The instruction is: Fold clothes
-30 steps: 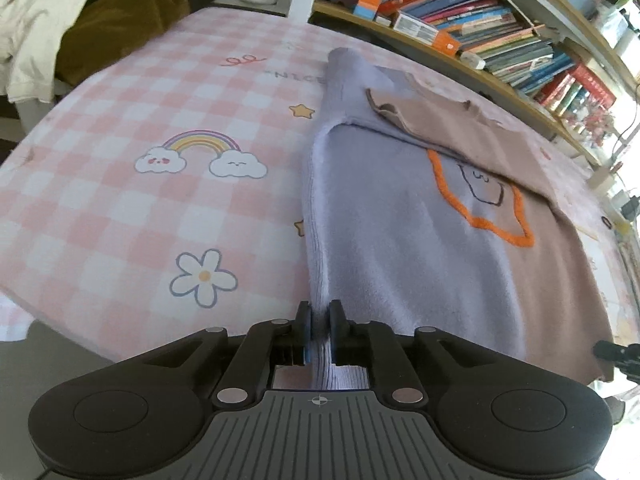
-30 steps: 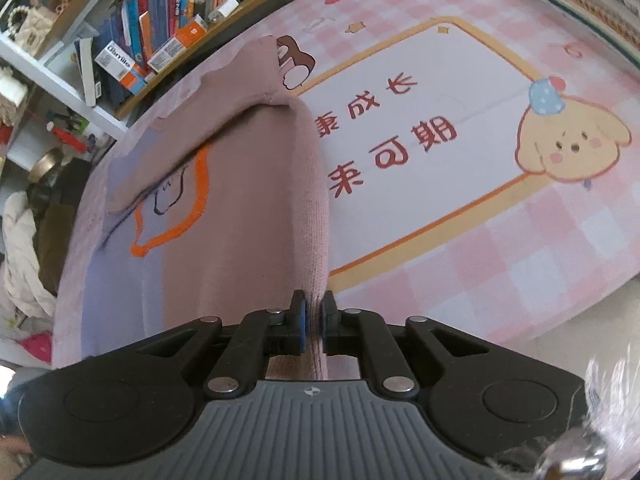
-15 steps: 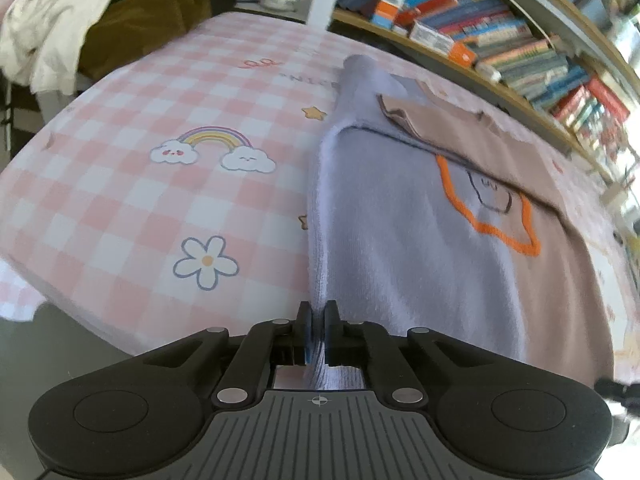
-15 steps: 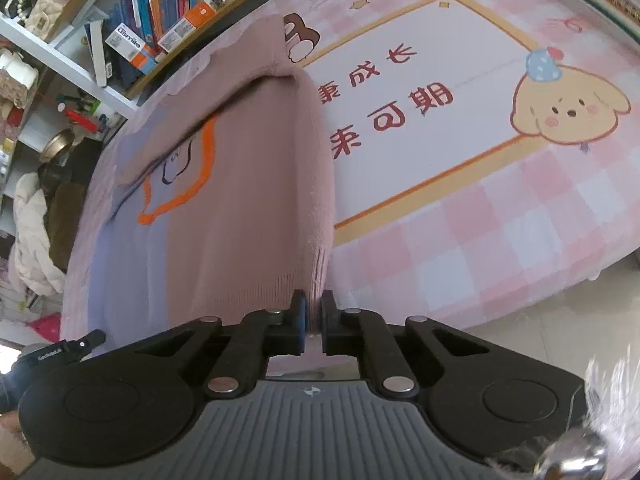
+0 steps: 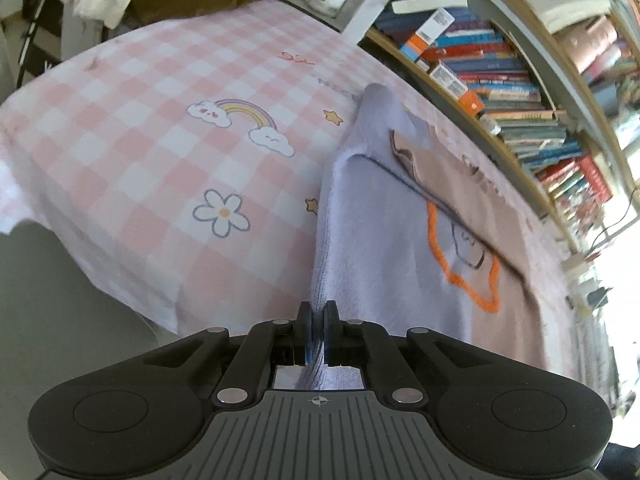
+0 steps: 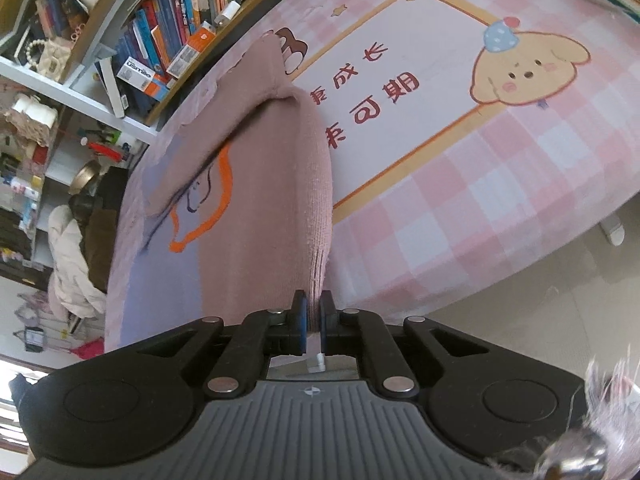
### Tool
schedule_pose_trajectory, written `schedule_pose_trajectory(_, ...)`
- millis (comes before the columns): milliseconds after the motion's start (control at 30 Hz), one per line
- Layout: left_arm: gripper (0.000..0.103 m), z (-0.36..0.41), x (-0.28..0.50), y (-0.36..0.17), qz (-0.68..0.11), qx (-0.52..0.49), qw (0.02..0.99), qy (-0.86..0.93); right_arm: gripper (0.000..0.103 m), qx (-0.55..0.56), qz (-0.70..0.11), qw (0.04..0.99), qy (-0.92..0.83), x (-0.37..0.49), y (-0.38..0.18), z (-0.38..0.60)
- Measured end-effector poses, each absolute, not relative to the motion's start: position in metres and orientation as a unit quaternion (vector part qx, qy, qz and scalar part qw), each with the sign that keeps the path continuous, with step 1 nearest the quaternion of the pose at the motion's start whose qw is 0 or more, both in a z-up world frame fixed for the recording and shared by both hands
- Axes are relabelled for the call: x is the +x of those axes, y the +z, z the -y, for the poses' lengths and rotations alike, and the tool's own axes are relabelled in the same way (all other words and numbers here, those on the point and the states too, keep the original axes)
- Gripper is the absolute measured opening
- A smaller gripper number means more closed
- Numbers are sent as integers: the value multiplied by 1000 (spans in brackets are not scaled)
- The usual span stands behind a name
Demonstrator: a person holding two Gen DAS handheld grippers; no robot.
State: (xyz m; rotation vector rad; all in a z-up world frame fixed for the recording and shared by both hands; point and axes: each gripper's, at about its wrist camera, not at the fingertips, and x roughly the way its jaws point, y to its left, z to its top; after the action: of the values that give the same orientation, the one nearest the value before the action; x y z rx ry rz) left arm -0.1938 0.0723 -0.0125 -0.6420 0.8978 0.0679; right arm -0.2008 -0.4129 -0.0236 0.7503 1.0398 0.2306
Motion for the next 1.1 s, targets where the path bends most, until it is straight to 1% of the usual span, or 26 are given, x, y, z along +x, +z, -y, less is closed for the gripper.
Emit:
schedule_pose_trajectory(267, 4, -79, -186, 6, -386, -363, 848, 8, 6, 389, -442, 797, 131, -190, 4, 422)
schedule_pose_trajectory(500, 4, -88, -142, 27, -332, -398, 855, -23, 6, 417, -380, 817, 117, -152, 37, 431)
schedule_pose_trajectory(633, 4, -89, -108, 33, -312, -401, 861, -39, 6, 433, -352, 822, 114, -122, 51, 433)
schedule_pose_trajectory(933, 4, -88, -36, 42, -300, -384, 871, -60, 6, 429, -321, 838, 106, -53, 70, 429)
schedule_pose_trajectory(1100, 4, -90, -4, 33, -312, -378, 870, -56, 6, 423, -320, 842, 96, -13, 68, 423)
